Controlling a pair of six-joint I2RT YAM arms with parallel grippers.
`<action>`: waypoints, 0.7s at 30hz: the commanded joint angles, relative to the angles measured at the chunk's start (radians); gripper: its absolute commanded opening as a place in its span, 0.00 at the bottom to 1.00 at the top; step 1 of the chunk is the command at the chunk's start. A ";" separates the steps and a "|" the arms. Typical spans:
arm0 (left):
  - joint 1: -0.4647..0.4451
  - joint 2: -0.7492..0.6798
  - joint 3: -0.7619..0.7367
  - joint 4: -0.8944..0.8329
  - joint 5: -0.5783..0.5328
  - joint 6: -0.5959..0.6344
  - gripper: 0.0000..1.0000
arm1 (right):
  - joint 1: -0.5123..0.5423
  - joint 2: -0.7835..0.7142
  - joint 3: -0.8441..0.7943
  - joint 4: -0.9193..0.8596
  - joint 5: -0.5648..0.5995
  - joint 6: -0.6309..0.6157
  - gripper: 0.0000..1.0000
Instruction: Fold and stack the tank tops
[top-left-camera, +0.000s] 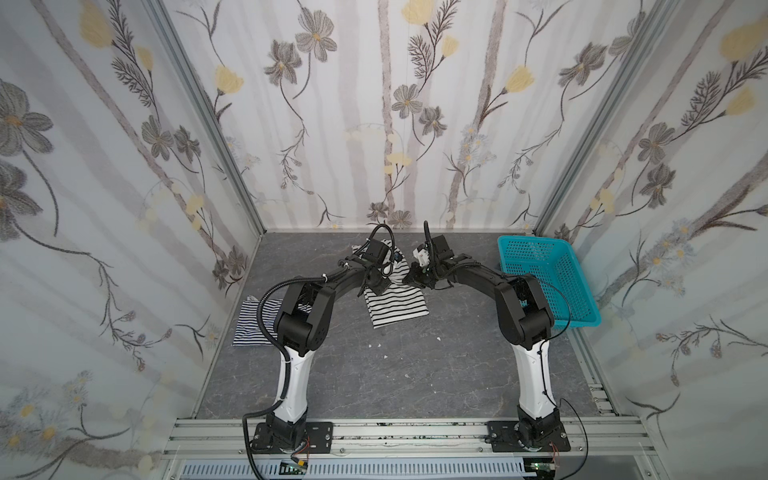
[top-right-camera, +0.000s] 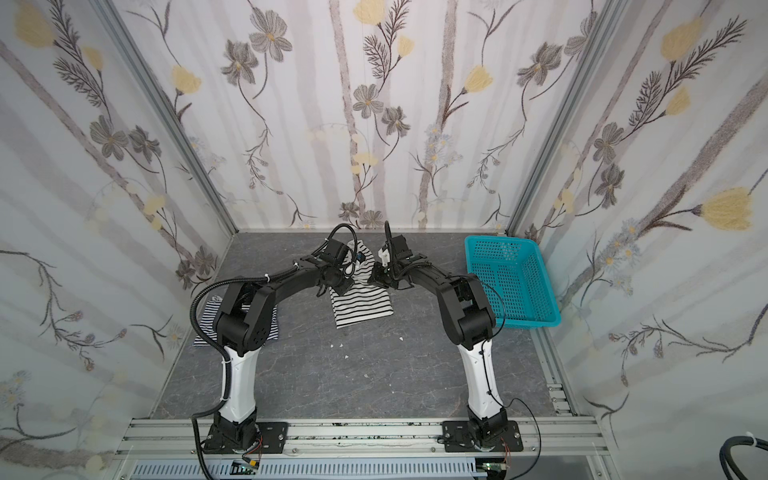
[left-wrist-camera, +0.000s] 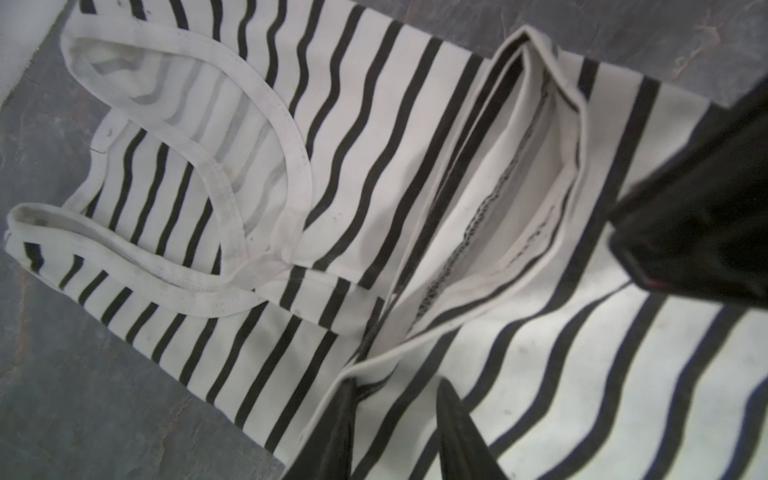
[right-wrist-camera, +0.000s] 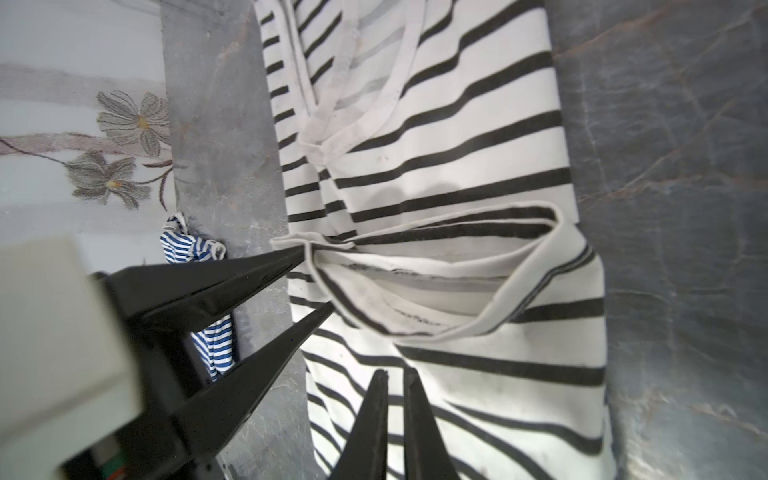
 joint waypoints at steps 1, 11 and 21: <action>0.006 0.022 0.037 0.022 -0.021 -0.002 0.35 | 0.009 -0.029 -0.024 0.035 0.014 -0.009 0.12; 0.013 0.071 0.051 0.022 -0.086 0.005 0.35 | 0.010 0.038 -0.005 0.050 0.001 0.001 0.12; 0.044 0.016 -0.033 0.032 -0.053 -0.006 0.35 | -0.034 0.168 0.082 0.146 -0.073 0.109 0.12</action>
